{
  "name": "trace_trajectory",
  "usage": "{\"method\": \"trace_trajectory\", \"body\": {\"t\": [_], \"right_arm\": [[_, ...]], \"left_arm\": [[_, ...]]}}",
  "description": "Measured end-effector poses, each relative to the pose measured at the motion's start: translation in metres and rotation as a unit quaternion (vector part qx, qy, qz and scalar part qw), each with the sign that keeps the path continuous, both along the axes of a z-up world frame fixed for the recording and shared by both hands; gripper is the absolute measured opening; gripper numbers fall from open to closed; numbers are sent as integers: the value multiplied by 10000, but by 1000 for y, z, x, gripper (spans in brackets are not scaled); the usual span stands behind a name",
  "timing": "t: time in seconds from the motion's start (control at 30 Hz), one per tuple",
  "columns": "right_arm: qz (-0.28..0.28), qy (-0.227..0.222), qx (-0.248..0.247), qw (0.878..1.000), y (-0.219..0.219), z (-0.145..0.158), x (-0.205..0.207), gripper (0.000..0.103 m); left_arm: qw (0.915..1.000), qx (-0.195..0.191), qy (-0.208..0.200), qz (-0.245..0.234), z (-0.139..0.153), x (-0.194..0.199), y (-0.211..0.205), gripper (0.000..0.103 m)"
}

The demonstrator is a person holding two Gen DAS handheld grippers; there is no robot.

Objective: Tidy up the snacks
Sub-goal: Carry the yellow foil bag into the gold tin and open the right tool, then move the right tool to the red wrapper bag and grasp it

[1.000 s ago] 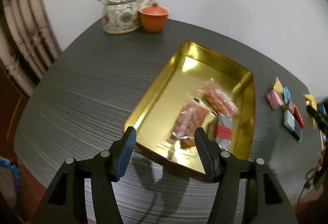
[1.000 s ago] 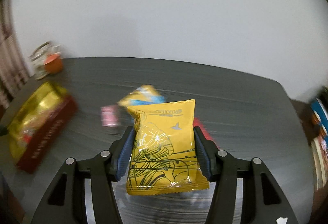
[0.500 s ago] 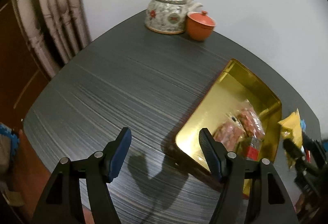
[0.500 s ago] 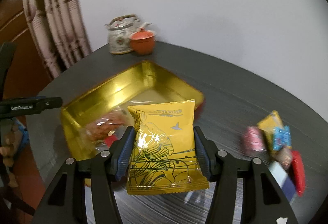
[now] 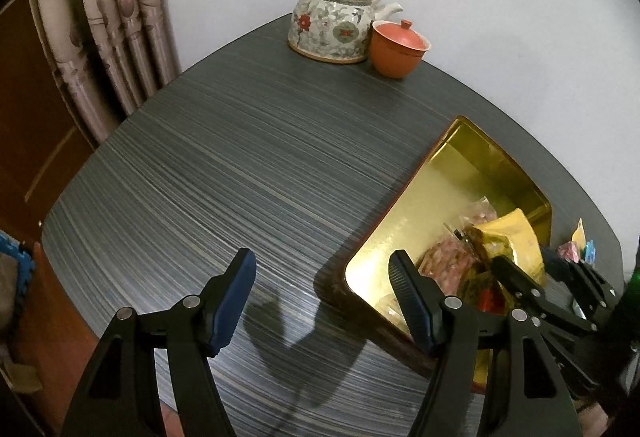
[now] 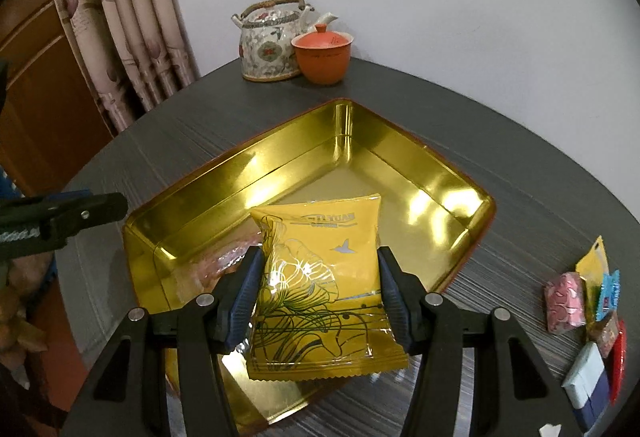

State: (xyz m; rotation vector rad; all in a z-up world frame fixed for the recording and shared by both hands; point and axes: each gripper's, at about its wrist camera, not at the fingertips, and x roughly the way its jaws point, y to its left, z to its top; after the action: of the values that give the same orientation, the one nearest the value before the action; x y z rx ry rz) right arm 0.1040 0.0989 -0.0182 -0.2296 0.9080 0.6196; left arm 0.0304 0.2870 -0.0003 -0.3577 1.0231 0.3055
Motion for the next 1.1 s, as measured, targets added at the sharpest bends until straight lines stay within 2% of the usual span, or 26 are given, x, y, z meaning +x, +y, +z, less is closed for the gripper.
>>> {"method": "trace_trajectory", "body": {"t": [0.23, 0.47, 0.63, 0.8, 0.97, 1.1], "right_arm": [[8, 100, 4, 9999, 1, -4, 0, 57], [-157, -91, 389, 9991, -39, 24, -5, 66], [-553, -303, 349, 9974, -101, 40, 2, 69], [-1318, -395, -105, 9904, -189, 36, 19, 71], [-1974, -55, -433, 9794, -271, 19, 41, 75], [-2053, 281, -546, 9768, -312, 0, 52, 76]], "left_arm": [[9999, -25, 66, -85, -3, 2, -4, 69], [9999, 33, 61, -94, -4, 0, -6, 69], [9998, 119, 73, -137, -4, 0, -9, 70], [9996, 204, 75, -156, -4, 1, -10, 70], [9992, 372, 0, -133, -1, -1, -10, 70], [9987, 493, -52, -101, -1, -2, -10, 70]]}}
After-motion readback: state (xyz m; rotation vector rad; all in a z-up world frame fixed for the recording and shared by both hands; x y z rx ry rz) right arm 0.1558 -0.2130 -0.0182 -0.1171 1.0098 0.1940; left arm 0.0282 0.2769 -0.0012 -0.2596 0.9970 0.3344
